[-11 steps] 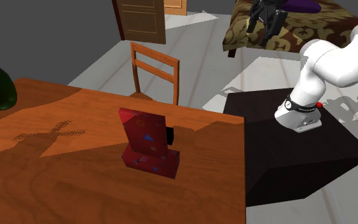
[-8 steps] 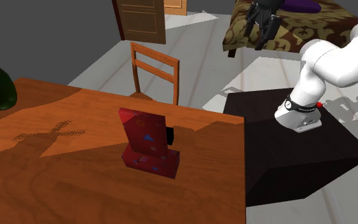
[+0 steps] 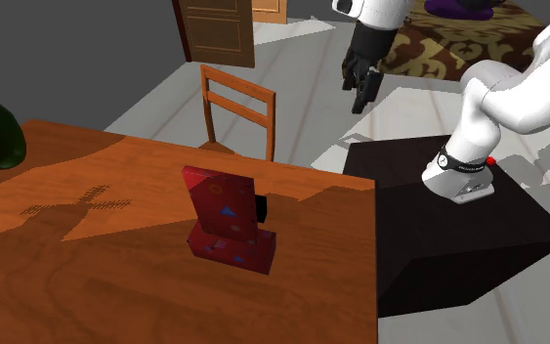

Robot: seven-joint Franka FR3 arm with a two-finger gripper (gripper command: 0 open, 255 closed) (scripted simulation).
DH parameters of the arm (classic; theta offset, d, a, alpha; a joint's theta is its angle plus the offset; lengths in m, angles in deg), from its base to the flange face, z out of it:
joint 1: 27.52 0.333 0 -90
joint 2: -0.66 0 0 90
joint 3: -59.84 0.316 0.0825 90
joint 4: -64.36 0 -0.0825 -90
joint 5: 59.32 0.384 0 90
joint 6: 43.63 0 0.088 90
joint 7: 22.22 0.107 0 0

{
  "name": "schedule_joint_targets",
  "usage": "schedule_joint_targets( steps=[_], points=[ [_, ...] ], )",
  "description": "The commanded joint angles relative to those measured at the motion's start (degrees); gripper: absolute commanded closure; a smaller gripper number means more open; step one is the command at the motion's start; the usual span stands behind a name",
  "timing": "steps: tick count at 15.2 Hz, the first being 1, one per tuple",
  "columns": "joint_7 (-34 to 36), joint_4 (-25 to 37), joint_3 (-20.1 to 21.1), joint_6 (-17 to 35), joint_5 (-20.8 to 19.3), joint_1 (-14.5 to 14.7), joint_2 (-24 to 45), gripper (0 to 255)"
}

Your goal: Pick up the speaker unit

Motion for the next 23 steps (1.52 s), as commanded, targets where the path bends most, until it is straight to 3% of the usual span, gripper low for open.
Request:
schedule_joint_targets(
  steps=[1,12,23],
  points=[
    [2.1,1.1,0.8,2.9,0.1,-0.2,4.3,0],
    [12.7,12.2,3.3,14.3,-2.3,-1.1,28.8,0],
    [21.2,32.4,2.1,17.6,-5.0,0.4,54.1,0]
  ],
)
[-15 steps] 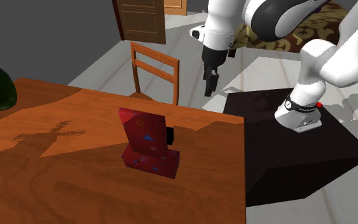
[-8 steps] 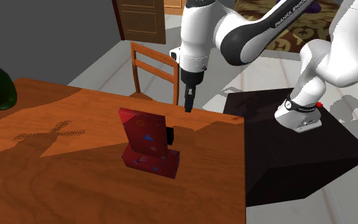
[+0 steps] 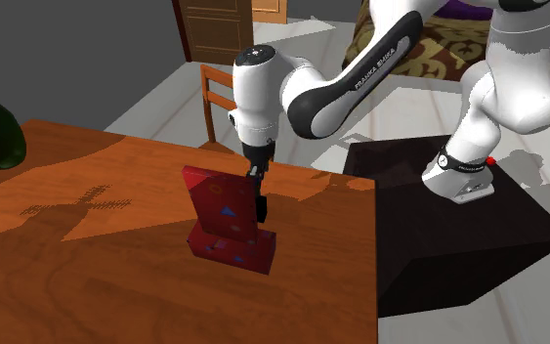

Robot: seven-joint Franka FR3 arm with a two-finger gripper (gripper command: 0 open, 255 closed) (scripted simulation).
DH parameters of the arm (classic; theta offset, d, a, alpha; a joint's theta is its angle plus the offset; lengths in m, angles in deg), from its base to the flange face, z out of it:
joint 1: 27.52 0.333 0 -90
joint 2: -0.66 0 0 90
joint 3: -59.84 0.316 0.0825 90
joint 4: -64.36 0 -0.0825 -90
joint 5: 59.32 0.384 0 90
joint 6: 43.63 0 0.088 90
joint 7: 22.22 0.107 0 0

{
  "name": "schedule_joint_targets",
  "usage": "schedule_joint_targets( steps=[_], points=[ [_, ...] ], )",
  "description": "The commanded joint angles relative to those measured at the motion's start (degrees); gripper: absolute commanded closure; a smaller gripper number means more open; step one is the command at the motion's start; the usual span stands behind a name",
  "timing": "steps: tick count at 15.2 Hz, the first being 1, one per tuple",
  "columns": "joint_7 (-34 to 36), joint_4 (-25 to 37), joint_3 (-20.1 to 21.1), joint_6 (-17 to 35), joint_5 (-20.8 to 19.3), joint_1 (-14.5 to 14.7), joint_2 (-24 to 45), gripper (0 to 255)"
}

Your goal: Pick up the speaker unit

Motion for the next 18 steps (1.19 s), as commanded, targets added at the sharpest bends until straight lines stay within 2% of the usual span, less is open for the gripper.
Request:
schedule_joint_targets(
  steps=[1,4,14,15,18],
  points=[
    [1.1,4.6,-0.4,-0.2,-0.2,0.3,4.7,0],
    [2.6,12.3,-1.0,-1.0,-0.2,0.9,12.0,0],
    [3.1,12.6,-1.5,2.8,-0.7,1.2,16.1,0],
    [3.1,12.8,-1.5,2.7,-0.7,1.2,16.2,255],
    [3.1,12.8,-1.5,2.7,-0.7,1.2,16.3,255]
  ],
)
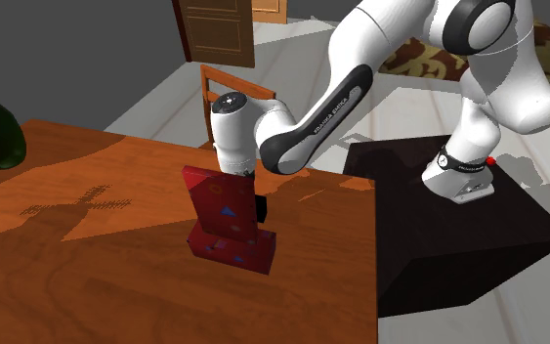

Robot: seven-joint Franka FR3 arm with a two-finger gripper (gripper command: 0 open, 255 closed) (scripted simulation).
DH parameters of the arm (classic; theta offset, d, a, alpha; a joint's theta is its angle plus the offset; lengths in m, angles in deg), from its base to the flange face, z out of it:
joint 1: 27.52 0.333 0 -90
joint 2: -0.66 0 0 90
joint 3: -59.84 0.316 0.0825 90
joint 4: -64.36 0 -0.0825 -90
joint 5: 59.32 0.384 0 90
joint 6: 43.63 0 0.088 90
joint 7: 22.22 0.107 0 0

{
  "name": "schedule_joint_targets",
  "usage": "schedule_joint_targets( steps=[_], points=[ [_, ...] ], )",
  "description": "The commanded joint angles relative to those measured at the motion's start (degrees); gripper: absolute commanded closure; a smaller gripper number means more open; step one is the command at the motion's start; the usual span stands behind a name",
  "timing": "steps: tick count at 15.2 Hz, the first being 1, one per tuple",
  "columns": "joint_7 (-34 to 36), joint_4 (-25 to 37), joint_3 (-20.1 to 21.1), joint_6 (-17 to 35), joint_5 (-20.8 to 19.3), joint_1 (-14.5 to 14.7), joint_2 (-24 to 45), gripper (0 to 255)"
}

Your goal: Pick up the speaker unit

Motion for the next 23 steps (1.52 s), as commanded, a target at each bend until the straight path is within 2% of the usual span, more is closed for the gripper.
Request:
schedule_joint_targets(
  steps=[1,6,23],
  points=[
    [0.0,0.0,0.0,0.0,0.0,0.0,0.1,255],
    [0.0,-0.2,0.0,0.1,0.0,0.0,-0.1,255],
    [-0.8,1.2,0.7,-8.0,1.0,-0.4,-6.8,255]
  ],
)
